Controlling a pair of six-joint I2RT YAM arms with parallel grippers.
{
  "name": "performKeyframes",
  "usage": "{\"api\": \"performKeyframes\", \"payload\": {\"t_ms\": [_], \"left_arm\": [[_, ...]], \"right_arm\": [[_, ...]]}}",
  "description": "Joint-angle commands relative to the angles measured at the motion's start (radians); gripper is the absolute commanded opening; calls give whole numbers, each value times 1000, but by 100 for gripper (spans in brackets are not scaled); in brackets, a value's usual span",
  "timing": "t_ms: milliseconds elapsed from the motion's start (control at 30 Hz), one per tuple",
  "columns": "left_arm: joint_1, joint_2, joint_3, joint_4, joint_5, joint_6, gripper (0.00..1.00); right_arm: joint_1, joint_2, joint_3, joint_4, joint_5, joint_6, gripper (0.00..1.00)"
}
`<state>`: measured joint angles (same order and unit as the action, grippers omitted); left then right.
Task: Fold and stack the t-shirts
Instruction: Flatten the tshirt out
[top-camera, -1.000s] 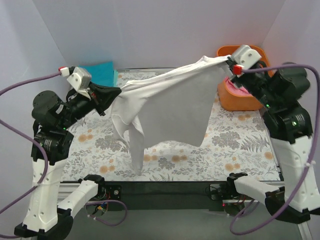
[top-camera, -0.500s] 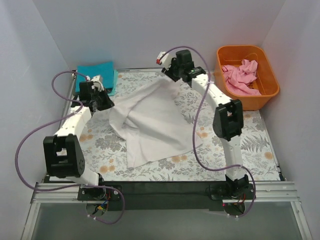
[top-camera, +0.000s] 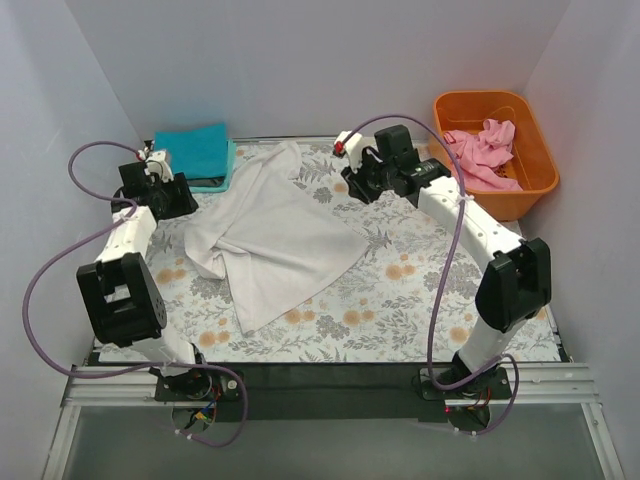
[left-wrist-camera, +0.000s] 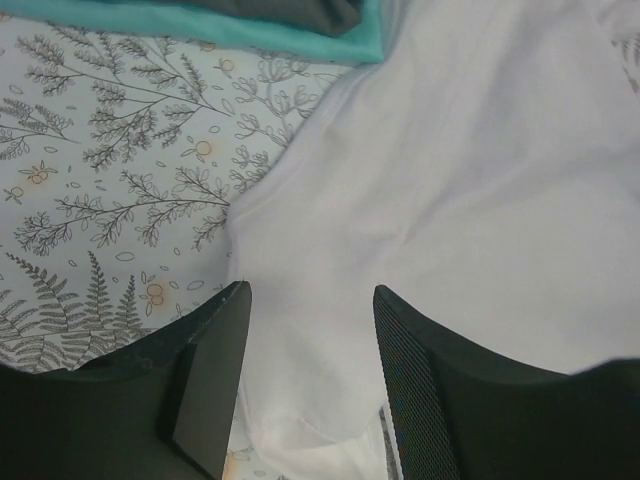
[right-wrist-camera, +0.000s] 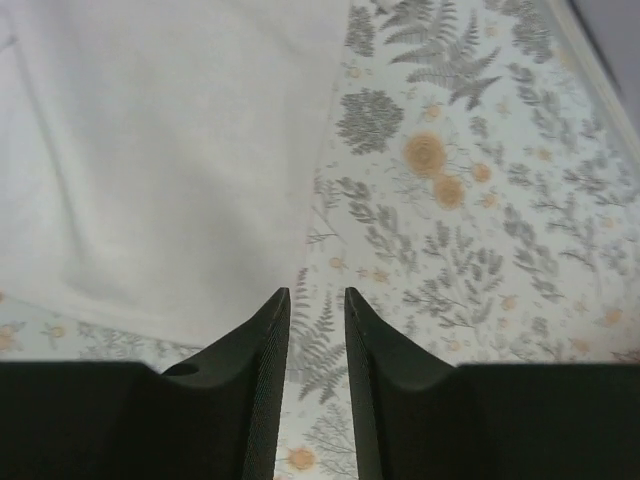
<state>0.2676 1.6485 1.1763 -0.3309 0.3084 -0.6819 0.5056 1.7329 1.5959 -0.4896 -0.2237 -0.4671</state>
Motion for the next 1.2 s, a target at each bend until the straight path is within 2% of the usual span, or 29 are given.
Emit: {"api": "performKeyframes", "payload": {"t_ms": [0, 233, 267, 400, 500, 667, 767, 800, 900, 1033, 1100, 1167], "left_arm": [[-7, -137, -33, -48, 104, 131, 49], [-11, -193, -142, -198, 29, 235, 52], [-11, -202, -161, -200, 26, 245, 64], [-11, -213, -195, -220, 21, 262, 66], [-11, -196, -202, -223, 3, 271, 66], [-11, -116, -181, -232, -3, 259, 66], [-13, -58, -156, -250, 30, 231, 66], [-13, -43, -144, -257, 43, 228, 66], [-16, -10, -135, -266, 81, 206, 65], [-21, 10, -109, -281, 104, 176, 52], [-22, -44, -104, -289, 182, 185, 51], [-25, -93, -116, -298, 239, 208, 55]], "right_arm": [[37, 69, -118, -18, -140, 108, 29], [48, 223, -99, 71, -111, 202, 27], [48, 234, -93, 80, -103, 205, 27], [54, 281, -99, 68, -42, 216, 26], [51, 287, -152, 54, 44, 179, 25], [-13, 309, -179, 48, 202, -5, 24], [-85, 384, -56, 46, 291, -83, 24], [-111, 433, 41, 48, 331, -97, 24], [-144, 523, 197, 49, 407, -160, 24], [-148, 574, 456, -12, 409, -137, 33], [-136, 494, 444, -55, 327, -105, 40], [-127, 398, 324, -67, 255, -58, 44]]}}
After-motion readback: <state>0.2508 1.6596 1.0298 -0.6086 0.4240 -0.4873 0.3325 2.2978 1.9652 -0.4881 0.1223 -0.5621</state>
